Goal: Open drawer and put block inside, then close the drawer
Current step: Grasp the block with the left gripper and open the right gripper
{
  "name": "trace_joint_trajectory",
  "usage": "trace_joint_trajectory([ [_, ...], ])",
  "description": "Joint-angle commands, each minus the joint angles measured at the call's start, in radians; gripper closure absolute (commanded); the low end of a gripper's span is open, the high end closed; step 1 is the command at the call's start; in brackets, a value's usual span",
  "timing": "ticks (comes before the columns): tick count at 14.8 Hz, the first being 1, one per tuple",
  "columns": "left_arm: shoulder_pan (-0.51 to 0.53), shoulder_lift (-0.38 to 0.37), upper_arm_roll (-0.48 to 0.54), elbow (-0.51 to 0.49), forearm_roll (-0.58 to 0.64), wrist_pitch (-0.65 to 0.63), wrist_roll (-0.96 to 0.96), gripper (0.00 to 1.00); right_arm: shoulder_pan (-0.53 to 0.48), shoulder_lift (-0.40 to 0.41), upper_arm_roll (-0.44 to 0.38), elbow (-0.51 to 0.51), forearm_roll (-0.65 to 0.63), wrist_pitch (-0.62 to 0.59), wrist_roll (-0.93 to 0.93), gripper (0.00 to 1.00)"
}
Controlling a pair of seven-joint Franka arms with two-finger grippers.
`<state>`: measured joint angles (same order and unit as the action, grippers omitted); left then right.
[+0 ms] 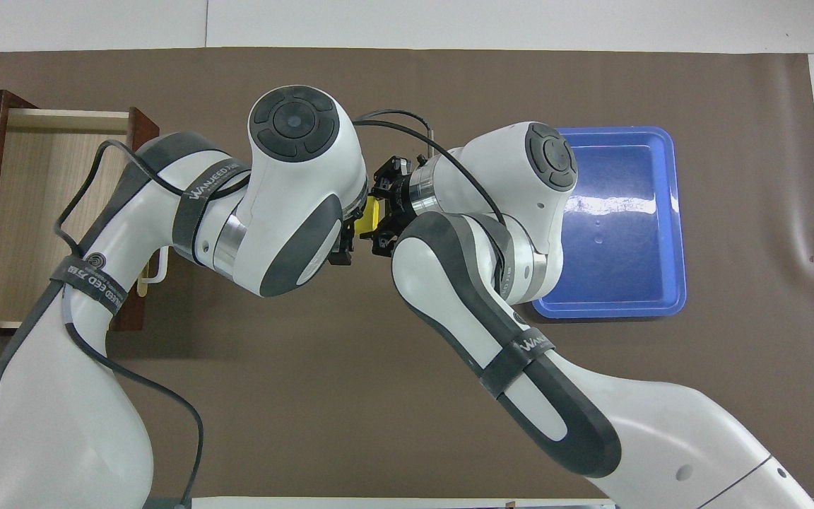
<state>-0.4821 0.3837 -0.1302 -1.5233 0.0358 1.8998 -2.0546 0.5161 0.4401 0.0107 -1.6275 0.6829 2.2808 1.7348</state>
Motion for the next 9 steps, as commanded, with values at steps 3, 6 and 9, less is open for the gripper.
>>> trace_joint_trajectory([
  [3,-0.032,-0.022,0.017,-0.043,0.016,0.029,-0.004,0.69,-0.007,0.005,0.006,-0.001,-0.014,0.015,0.002,1.0],
  [6,-0.027,-0.02,0.017,-0.037,0.022,0.024,-0.002,1.0,-0.007,0.005,0.006,-0.002,-0.014,0.019,0.0,1.0],
  [9,-0.026,-0.02,0.017,-0.035,0.026,0.022,-0.001,1.0,-0.005,0.003,0.006,-0.012,-0.014,0.034,-0.003,1.0],
])
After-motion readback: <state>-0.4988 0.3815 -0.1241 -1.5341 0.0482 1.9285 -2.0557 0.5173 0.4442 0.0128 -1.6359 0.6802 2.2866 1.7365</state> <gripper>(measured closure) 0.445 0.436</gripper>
